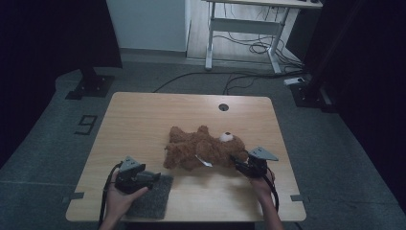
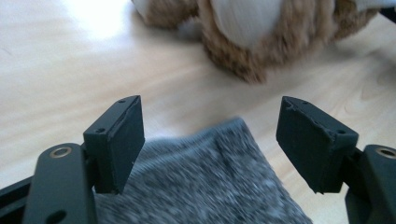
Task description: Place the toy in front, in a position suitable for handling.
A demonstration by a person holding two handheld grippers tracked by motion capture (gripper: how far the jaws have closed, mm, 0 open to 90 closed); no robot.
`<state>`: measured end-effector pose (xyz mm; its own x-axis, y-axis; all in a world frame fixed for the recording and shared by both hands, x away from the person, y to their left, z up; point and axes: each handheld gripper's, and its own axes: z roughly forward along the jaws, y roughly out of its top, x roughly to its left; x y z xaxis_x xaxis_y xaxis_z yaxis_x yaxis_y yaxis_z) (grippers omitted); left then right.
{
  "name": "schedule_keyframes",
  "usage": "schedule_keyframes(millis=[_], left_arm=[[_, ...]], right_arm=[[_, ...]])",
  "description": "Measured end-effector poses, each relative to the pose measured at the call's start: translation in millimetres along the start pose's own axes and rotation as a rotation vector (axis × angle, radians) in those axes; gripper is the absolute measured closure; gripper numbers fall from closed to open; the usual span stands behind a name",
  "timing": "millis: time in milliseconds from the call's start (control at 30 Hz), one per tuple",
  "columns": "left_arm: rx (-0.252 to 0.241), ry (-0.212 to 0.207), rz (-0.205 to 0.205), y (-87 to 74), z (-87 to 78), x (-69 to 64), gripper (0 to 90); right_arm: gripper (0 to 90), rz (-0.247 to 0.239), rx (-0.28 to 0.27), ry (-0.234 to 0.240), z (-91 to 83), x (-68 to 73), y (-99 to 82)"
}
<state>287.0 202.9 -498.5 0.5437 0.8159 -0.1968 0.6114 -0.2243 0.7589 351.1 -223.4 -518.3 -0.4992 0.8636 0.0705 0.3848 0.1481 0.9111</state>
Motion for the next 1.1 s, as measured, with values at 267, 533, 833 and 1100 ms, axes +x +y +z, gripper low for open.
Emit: schedule_keyframes(millis=[267,533,833,1100], left_arm=[[0.133,0.004,0.081,-16.6,25.3,-27.4,24.2],[0.186,0.060,0.110,-24.3,38.5,-27.8,22.7],[0.173,0.136,0.161,-27.1,43.7,-30.9,26.7],[0.124,0.169,0.146,-28.8,39.8,-20.5,53.5]], right_arm=[[48.2,-0.004,0.002,0.003,-1.2,-0.1,-1.5],[47.7,-0.002,-0.001,0.003,-1.4,-0.1,-2.1],[47.5,0.000,-0.002,0.001,-1.5,0.1,-2.5],[47.4,0.004,-0.007,0.002,-1.2,-0.4,-3.3]])
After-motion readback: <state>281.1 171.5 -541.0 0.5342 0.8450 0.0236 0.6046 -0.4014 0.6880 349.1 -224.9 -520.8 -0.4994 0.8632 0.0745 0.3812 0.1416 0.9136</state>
